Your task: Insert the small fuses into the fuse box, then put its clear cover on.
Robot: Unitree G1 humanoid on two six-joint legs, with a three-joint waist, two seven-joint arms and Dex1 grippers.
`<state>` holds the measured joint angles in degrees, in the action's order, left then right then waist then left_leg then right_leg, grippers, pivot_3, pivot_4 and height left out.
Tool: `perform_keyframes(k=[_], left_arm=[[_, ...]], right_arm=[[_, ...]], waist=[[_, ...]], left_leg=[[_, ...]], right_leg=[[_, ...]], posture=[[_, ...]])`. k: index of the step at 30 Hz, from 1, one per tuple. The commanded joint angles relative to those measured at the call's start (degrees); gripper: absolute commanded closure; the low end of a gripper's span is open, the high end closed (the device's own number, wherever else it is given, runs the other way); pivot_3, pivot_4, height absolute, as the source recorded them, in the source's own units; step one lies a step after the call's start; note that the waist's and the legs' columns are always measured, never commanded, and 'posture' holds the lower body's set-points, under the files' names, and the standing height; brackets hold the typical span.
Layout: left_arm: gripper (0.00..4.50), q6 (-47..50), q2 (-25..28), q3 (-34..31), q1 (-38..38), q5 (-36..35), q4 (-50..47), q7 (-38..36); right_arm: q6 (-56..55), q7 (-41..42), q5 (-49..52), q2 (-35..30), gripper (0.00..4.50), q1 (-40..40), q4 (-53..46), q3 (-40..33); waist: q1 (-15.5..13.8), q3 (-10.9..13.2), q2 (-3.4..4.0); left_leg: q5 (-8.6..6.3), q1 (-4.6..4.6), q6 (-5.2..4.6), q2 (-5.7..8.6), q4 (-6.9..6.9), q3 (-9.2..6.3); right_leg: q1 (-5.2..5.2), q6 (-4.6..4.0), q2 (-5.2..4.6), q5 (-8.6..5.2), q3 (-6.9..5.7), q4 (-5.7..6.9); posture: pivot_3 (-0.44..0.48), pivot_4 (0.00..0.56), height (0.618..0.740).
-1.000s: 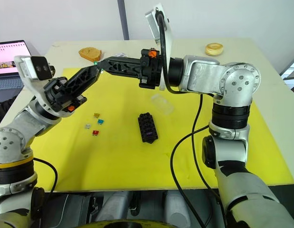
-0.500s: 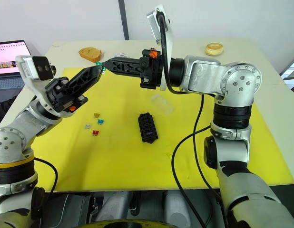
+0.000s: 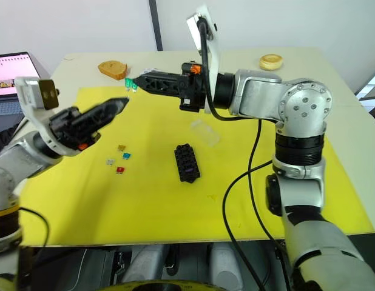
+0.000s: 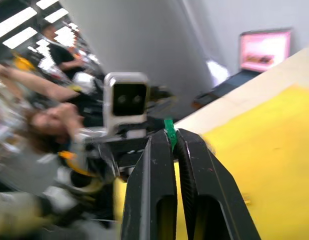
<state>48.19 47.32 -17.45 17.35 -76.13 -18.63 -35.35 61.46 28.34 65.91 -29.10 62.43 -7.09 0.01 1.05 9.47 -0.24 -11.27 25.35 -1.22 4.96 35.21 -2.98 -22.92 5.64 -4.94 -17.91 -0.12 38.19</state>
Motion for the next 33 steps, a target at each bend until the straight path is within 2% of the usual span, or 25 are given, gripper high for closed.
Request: perform_keyframes(k=[1, 2, 4, 7, 10, 14, 21, 33], left_arm=[[0.09, -4.3, 3.2, 1.9, -0.5, 10.2, -2.8, -6.6], [0.09, -4.7, 4.3, 3.0, -0.6, 12.5, -3.4, -8.4], [0.09, -6.0, 6.4, 5.3, -1.6, 17.0, -5.5, -11.4], [0.09, -8.7, 7.4, 7.9, -4.1, 22.6, -9.5, -14.5], [0.09, -9.9, 6.5, 9.5, -6.4, 24.9, -13.3, -15.2], [0.09, -9.6, 4.8, 10.4, -10.6, 25.7, -17.0, -14.4], [0.09, -9.4, 3.6, 10.1, -15.8, 26.7, -18.5, -14.4], [0.09, -8.8, 3.4, 10.2, -17.3, 27.3, -18.9, -14.7]], right_arm=[[-13.6, 19.8, -12.9, -6.5, 4.5, -7.0, -3.3, 6.8], [-18.0, 26.3, -15.9, -8.2, 4.5, -10.0, -2.3, 8.4], [-25.7, 34.8, -21.1, -9.5, 4.5, -12.7, 0.3, 10.7], [-38.0, 43.1, -30.1, -10.0, 4.5, -17.0, 4.0, 13.8], [-44.0, 47.2, -33.8, -9.0, 4.5, -20.9, 6.8, 14.4], [-50.3, 50.1, -38.0, -7.6, 4.5, -24.4, 10.2, 14.5], [-56.9, 51.6, -42.5, -4.9, 4.5, -25.3, 17.4, 13.4], [-61.1, 53.5, -45.1, -3.2, 4.5, -25.3, 22.5, 12.4]], waist=[[-0.5, -0.1, -0.15], [-0.6, -0.2, -0.39], [-0.5, -0.1, -0.41], [-0.2, 0.2, -0.06], [-0.2, 0.2, -0.07], [-0.2, 0.2, -0.06], [-0.6, 0.2, -0.06], [-0.5, 0.2, -0.06]], left_leg=[[0.0, 0.0, 0.0, 0.0, 0.0, -0.02], [0.0, -0.01, 0.0, 0.0, 0.0, -0.11], [-0.05, -0.07, -0.01, 0.0, 0.09, -0.34], [0.03, 0.02, -0.07, 0.14, 0.05, -0.14], [0.06, 0.01, -0.01, 0.07, -0.11, -0.15], [0.1, 0.01, 0.08, -0.01, -0.18, -0.22], [0.1, -0.03, 0.1, 0.01, -0.05, -0.26], [0.12, -0.04, 0.11, 0.03, -0.04, -0.28]], right_leg=[[0.0, 0.0, 0.0, 0.0, -0.01, -0.01], [-0.08, 0.0, 0.02, 0.0, -0.04, -0.08], [0.18, 0.01, 0.16, 0.0, -0.01, -0.31], [0.21, 0.03, -0.02, 0.06, 0.29, -0.29], [0.09, 0.06, 0.01, 0.07, 0.26, -0.23], [0.05, 0.04, 0.08, 0.06, 0.21, -0.19], [0.18, 0.04, 0.06, 0.06, 0.16, -0.18], [0.19, 0.04, 0.07, 0.07, 0.13, -0.17]], posture=[[0.0, 0.15, 0.74], [0.0, 0.15, 0.74], [0.0, 0.15, 0.74], [0.0, 0.15, 0.74], [0.0, 0.15, 0.74], [0.0, 0.15, 0.74], [0.0, 0.15, 0.74], [0.0, 0.15, 0.74]])
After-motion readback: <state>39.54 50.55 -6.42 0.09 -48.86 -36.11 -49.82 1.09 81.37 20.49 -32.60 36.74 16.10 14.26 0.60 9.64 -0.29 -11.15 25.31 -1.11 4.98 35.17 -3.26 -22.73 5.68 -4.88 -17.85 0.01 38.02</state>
